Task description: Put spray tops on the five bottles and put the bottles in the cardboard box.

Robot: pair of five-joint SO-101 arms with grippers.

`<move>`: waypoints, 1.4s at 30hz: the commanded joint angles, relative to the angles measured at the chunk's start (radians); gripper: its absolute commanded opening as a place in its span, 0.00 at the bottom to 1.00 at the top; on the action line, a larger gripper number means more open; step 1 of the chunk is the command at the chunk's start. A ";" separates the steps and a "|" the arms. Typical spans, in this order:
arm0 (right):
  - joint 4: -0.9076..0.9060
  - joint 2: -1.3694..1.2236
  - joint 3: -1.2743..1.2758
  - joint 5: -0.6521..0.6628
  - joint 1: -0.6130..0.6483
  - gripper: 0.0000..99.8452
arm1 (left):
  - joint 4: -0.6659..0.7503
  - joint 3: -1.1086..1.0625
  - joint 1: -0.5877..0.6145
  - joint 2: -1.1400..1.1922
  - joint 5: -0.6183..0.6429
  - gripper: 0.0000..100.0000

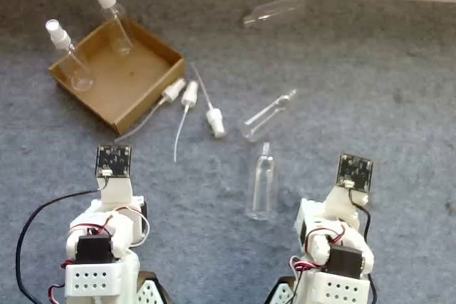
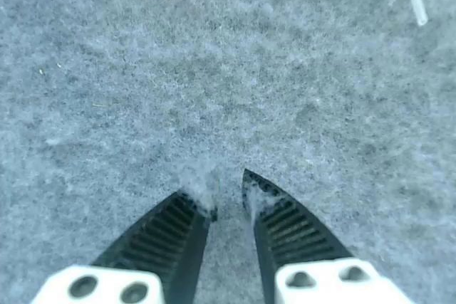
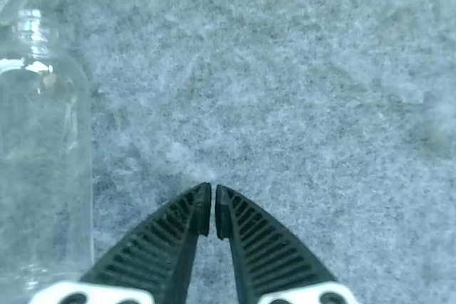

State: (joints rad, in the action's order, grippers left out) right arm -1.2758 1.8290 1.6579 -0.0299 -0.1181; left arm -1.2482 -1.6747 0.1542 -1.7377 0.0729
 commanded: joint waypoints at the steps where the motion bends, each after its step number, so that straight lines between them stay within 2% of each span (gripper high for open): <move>1: 0.019 0.008 0.168 -0.005 -0.019 0.00 | -0.006 -0.022 0.012 -0.013 0.006 0.01; 6: 0.019 0.008 0.168 -0.009 -0.091 0.00 | -0.006 -0.022 0.012 -0.013 0.006 0.01; 42: 0.019 0.008 0.168 -0.009 -0.091 0.00 | -0.006 -0.022 0.012 -0.013 0.006 0.01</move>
